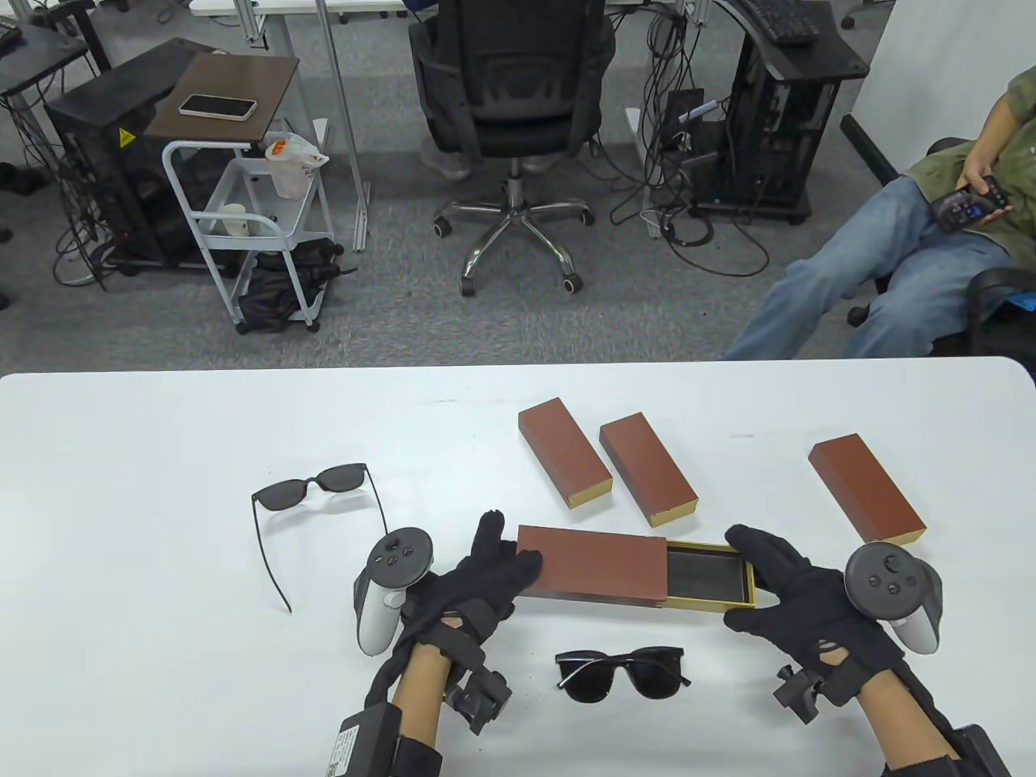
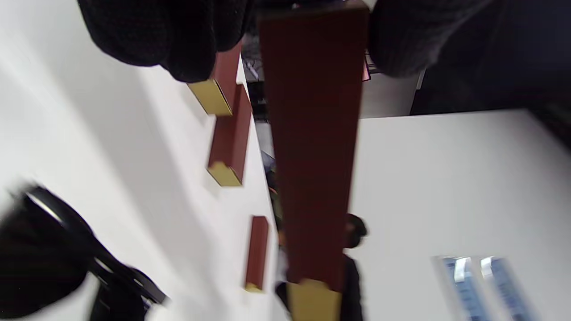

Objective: Slide to open storage boxes and store sunglasses

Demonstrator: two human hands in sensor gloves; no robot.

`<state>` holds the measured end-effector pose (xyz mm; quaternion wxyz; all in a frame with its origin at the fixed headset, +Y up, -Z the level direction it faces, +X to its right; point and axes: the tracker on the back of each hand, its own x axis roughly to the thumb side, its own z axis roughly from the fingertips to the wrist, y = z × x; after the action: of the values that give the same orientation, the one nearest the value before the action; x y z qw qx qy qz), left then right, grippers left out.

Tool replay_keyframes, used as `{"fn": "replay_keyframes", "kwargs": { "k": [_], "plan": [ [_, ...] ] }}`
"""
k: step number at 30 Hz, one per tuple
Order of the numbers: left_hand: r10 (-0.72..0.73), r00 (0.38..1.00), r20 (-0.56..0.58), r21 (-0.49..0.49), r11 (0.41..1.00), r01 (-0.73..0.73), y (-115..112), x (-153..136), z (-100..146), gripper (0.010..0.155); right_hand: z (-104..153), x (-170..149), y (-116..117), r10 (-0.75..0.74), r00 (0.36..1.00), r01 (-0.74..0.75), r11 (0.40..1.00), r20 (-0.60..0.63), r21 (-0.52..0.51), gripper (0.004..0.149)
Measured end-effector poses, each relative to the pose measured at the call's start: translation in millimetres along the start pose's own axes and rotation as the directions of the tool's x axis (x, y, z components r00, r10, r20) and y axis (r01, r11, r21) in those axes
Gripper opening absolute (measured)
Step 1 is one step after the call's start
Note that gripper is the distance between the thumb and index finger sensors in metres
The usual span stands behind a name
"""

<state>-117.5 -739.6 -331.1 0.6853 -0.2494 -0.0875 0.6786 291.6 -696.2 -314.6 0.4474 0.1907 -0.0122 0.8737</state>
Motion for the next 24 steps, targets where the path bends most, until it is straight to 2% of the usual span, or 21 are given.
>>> {"fn": "replay_keyframes", "kwargs": {
  "k": [2, 4, 7, 9, 11, 12, 14, 18, 21, 24],
  "plan": [
    [0.128, 0.992, 0.001, 0.002, 0.992, -0.128, -2.3, -3.3, -1.3, 0.080, -1.0, 1.9, 2.5, -0.002, 1.000, 0.002, 1.000, 0.009, 0.001, 0.084],
    [0.175, 0.984, 0.020, 0.026, 0.984, -0.176, -2.7, -4.4, 0.2, 0.075, -1.5, 2.3, 4.1, 0.009, 1.000, -0.009, 1.000, 0.011, 0.002, 0.084],
    [0.101, 0.993, 0.060, 0.072, 0.992, -0.105, 1.8, 1.8, 4.7, 0.071, -1.4, 3.5, 8.2, 0.002, 1.000, -0.002, 1.000, 0.009, -0.024, 0.093],
    [0.077, 0.994, 0.083, 0.165, 0.982, -0.090, 5.5, 5.5, 10.0, 0.070, -1.2, 2.3, 11.8, 0.087, 0.994, -0.089, 0.995, -0.065, -0.040, 0.097],
    [0.084, 0.990, 0.110, 0.249, 0.962, -0.109, 9.6, 6.4, 14.1, 0.069, -1.7, -3.8, 19.1, 0.198, 0.969, -0.198, 0.980, -0.151, 0.013, 0.099],
    [0.101, 0.987, 0.127, 0.274, 0.952, -0.132, 12.7, 6.3, 16.1, 0.069, -1.2, -7.1, 28.4, 0.239, 0.954, -0.229, 0.971, -0.184, 0.071, 0.096],
    [0.125, 0.981, 0.148, 0.316, 0.934, -0.167, 17.7, 6.0, 19.3, 0.069, -2.2, -6.5, 46.6, 0.307, 0.941, -0.288, 0.947, -0.141, 0.140, 0.085],
    [0.102, 0.982, 0.159, 0.412, 0.897, -0.159, 26.9, 4.3, 23.7, 0.068, -6.0, 13.6, 86.9, 0.495, 0.867, -0.493, 0.838, 0.053, 0.233, 0.061],
    [0.074, 0.986, 0.150, 0.463, 0.876, -0.136, 31.8, 1.3, 26.1, 0.067, -8.2, 29.7, 112.3, 0.595, 0.783, -0.622, 0.752, 0.183, 0.216, 0.053],
    [0.076, 0.986, 0.145, 0.479, 0.867, -0.137, 35.6, -1.1, 27.2, 0.068, -9.6, 36.3, 130.3, 0.627, 0.742, -0.671, 0.703, 0.239, 0.237, 0.049]
  ]
}}
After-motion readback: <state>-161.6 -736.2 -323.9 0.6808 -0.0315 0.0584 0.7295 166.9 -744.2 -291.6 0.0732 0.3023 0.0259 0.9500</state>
